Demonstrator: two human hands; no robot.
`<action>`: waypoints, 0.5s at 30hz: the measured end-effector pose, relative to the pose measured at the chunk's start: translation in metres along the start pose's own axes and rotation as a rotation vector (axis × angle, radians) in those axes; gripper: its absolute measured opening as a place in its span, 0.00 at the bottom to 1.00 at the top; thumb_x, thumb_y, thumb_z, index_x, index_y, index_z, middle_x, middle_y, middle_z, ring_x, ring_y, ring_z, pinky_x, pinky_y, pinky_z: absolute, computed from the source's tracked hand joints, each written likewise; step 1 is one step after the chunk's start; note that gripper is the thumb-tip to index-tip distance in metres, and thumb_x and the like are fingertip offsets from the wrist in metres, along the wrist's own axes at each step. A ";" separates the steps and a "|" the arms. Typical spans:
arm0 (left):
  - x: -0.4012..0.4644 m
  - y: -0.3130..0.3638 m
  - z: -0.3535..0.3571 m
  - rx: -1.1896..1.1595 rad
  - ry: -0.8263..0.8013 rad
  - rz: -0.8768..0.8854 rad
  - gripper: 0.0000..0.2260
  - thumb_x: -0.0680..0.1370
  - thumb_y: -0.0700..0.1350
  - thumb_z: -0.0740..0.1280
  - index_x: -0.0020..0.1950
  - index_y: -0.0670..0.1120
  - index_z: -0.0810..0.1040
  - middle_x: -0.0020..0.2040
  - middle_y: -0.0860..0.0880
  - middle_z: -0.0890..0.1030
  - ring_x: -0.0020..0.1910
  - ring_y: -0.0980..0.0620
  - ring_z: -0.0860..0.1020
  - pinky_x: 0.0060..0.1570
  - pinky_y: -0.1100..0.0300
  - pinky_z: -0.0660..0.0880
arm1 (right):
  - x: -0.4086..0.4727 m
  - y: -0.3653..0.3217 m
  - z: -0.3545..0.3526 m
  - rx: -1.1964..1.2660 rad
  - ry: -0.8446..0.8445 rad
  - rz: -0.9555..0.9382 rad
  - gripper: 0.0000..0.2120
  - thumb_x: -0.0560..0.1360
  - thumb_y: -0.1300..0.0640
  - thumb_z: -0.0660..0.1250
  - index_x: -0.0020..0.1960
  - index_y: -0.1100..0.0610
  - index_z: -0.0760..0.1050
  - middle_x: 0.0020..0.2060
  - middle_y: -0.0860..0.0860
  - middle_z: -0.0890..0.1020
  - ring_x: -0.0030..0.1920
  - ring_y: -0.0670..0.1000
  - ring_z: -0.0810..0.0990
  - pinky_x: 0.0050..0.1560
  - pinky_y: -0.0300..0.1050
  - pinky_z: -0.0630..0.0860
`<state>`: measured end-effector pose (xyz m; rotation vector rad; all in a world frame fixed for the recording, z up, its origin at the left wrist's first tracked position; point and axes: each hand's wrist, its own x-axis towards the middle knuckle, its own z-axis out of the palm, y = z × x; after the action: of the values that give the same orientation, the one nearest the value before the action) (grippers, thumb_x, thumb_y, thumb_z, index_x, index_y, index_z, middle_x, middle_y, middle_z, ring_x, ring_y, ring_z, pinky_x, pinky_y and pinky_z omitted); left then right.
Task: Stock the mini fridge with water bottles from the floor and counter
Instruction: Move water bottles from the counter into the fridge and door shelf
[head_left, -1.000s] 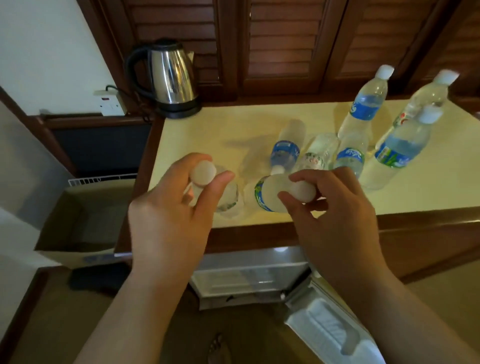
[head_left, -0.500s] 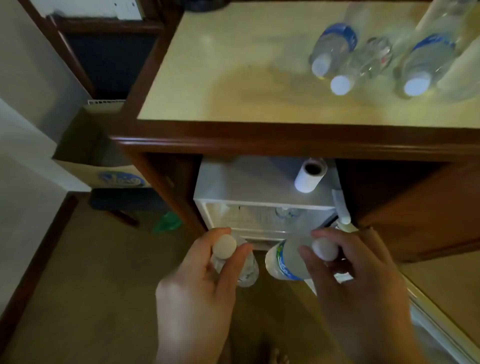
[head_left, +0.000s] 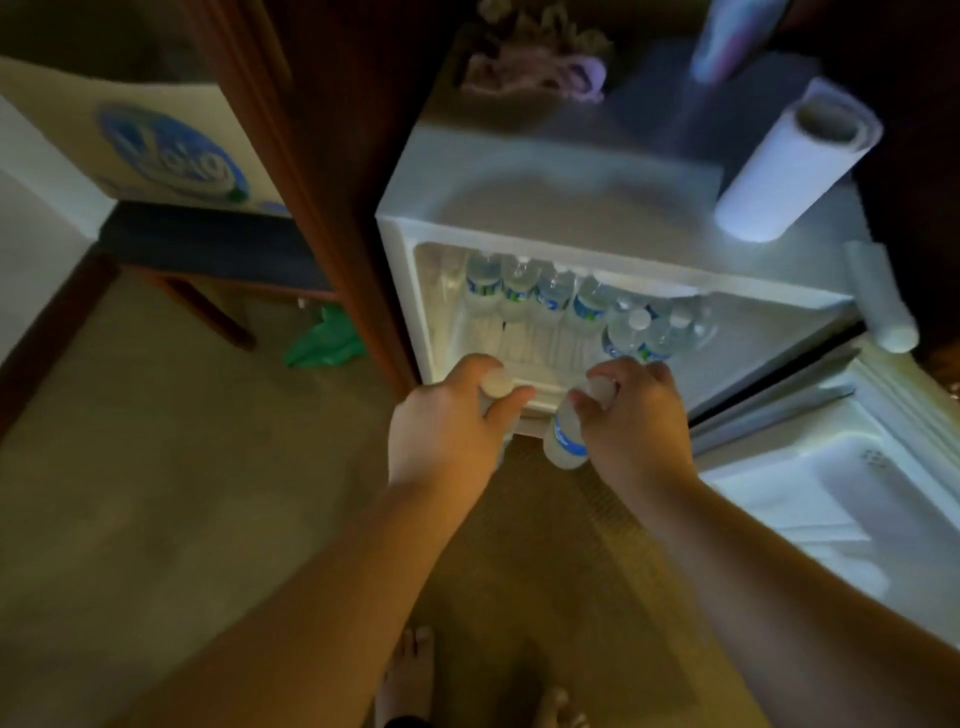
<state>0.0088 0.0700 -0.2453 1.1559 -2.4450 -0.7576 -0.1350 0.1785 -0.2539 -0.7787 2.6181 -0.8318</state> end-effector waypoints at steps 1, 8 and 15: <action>0.007 -0.009 0.016 0.006 0.011 0.030 0.16 0.77 0.64 0.69 0.55 0.54 0.79 0.39 0.52 0.84 0.35 0.50 0.83 0.33 0.56 0.81 | 0.017 0.008 0.014 -0.017 -0.025 0.013 0.13 0.78 0.52 0.71 0.60 0.54 0.78 0.56 0.53 0.73 0.47 0.50 0.72 0.49 0.42 0.69; 0.057 -0.057 0.090 -0.123 -0.079 -0.011 0.15 0.72 0.58 0.76 0.53 0.50 0.82 0.44 0.53 0.84 0.41 0.55 0.81 0.35 0.69 0.72 | 0.101 0.057 0.065 -0.079 -0.096 -0.051 0.15 0.79 0.55 0.71 0.63 0.58 0.77 0.60 0.56 0.72 0.46 0.51 0.73 0.50 0.43 0.70; 0.105 -0.081 0.126 -0.188 -0.112 0.045 0.15 0.74 0.56 0.76 0.55 0.49 0.82 0.46 0.53 0.84 0.45 0.56 0.81 0.45 0.64 0.77 | 0.154 0.077 0.093 -0.146 0.068 -0.164 0.12 0.80 0.57 0.70 0.61 0.59 0.77 0.59 0.57 0.73 0.47 0.53 0.74 0.51 0.44 0.70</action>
<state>-0.0702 -0.0144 -0.3873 1.0104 -2.4173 -1.0392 -0.2530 0.1019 -0.3903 -1.0337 2.7275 -0.7259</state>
